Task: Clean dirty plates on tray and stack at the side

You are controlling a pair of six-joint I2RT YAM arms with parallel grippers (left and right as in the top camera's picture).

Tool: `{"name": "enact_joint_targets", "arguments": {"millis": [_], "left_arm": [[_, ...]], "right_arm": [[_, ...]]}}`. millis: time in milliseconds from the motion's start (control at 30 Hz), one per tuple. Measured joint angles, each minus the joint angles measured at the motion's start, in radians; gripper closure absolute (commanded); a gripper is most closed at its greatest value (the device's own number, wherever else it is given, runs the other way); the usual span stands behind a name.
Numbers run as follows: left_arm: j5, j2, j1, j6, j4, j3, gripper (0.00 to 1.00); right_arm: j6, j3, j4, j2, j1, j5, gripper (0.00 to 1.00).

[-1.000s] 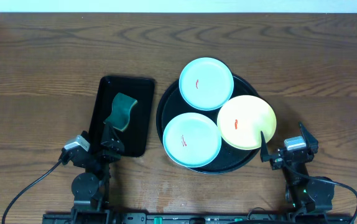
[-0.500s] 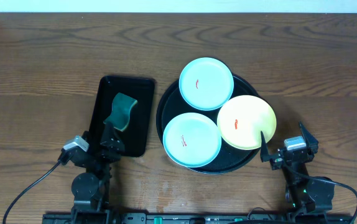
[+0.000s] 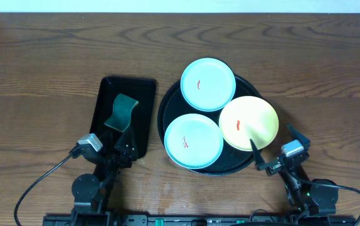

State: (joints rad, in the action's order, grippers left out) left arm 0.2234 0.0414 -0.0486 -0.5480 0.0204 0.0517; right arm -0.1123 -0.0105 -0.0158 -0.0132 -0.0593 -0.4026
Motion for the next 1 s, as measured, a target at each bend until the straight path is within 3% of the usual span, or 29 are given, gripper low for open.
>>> {"name": "enact_joint_targets", "arguments": {"millis": [133, 267, 633, 767, 1000], "left_arm": [[0.015, 0.034, 0.000, 0.051, 0.068, 0.146, 0.17], [0.014, 0.126, 0.000, 0.091, 0.225, 0.356, 0.17], [0.009, 0.641, 0.000, 0.200, 0.887, 0.951, 0.17], [0.007, 0.791, 0.000, 0.214, 0.996, 1.044, 0.17], [0.007, 0.936, 0.000, 0.237, 1.106, 1.046, 0.18]], "right_arm": [[0.042, -0.072, -0.038, -0.016, 0.000, -0.037, 0.01], [0.066, -0.267, -0.157, -0.097, 0.000, -0.055, 0.01], [0.110, -0.975, -0.762, -0.679, 0.000, -0.122, 0.01], [0.113, -1.069, -0.871, -0.839, 0.000, -0.153, 0.01], [0.170, -1.073, -0.915, -1.031, 0.000, -0.246, 0.01]]}}
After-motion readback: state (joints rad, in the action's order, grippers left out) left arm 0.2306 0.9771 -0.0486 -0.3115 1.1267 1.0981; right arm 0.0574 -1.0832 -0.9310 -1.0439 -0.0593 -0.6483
